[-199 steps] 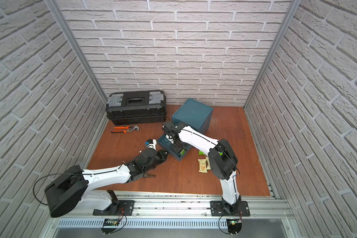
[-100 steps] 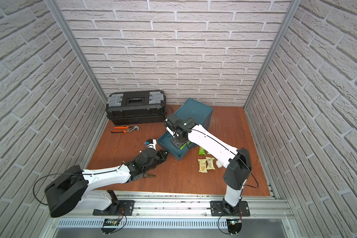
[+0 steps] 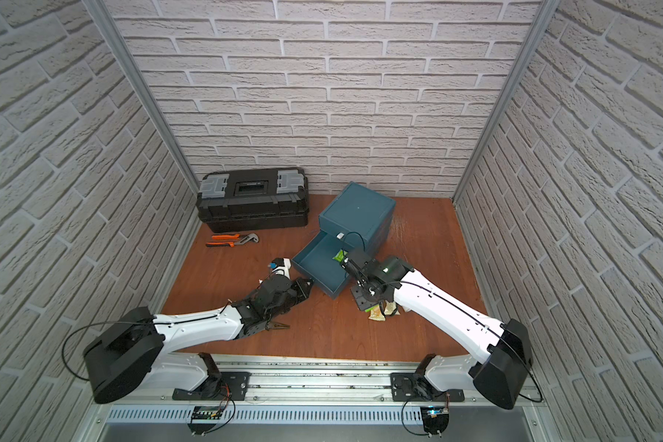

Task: Take the cookies out of the drawer
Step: Place the cookie at the center of the board.

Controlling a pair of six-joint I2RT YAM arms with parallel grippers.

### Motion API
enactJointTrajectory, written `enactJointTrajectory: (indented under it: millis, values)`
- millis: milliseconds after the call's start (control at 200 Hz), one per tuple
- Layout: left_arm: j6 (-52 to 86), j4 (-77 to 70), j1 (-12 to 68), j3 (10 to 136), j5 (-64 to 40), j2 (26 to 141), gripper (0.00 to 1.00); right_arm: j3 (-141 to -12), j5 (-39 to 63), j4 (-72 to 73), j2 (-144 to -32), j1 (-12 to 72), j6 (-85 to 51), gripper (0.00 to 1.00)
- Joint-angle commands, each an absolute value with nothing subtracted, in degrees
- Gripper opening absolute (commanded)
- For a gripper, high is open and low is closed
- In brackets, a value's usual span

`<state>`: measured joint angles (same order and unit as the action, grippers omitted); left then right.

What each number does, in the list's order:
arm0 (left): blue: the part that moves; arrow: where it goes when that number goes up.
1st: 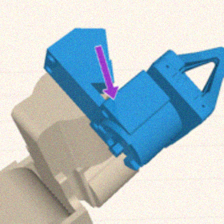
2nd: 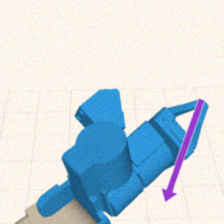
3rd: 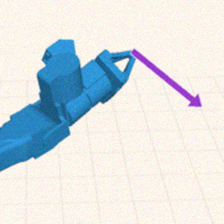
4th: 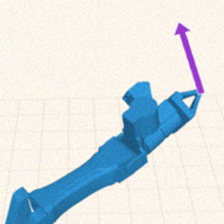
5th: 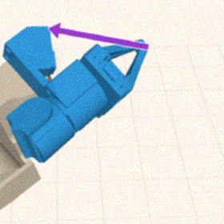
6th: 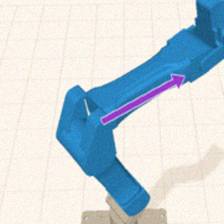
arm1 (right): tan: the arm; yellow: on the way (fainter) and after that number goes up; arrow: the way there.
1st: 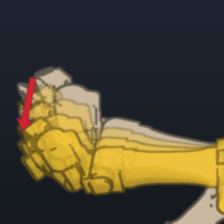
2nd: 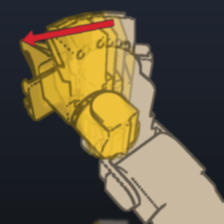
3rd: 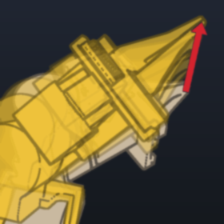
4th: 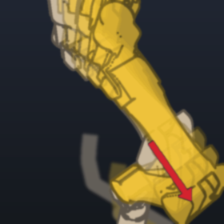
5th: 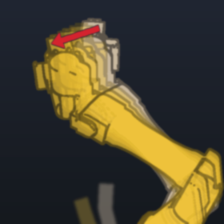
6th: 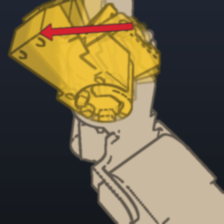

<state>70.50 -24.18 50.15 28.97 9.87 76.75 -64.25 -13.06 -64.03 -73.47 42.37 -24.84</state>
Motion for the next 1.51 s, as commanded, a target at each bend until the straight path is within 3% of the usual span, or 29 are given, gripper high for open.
enactJointTrajectory:
  millis: [0,360,690,865,1135,1500]
  values:
    - [69.87,-27.15,49.66,30.11,10.28,77.07,0.00,-57.50,-13.96,-61.12,-70.41,41.95,-33.84,0.41]
    - [69.88,-27.86,49.58,30.06,9.63,77.61,0.00,-40.62,-6.07,-53.93,-67.52,31.80,-38.06,0.38]
    - [69.91,-28.04,49.50,30.74,8.84,78.40,0.00,-36.24,-4.66,-48.88,-71.83,26.33,-36.65,0.39]
    - [69.87,-28.04,49.40,30.92,8.56,78.66,0.00,-36.29,-5.19,-48.33,-74.20,25.84,-36.89,0.44]
    - [69.75,-28.13,49.20,31.03,8.27,78.68,0.00,-37.10,-6.61,-50.77,-71.28,25.84,-37.48,0.63]
    - [69.64,-28.08,49.12,30.77,8.09,78.44,0.00,-49.45,-12.47,-59.85,-59.17,29.95,-35.90,0.63]
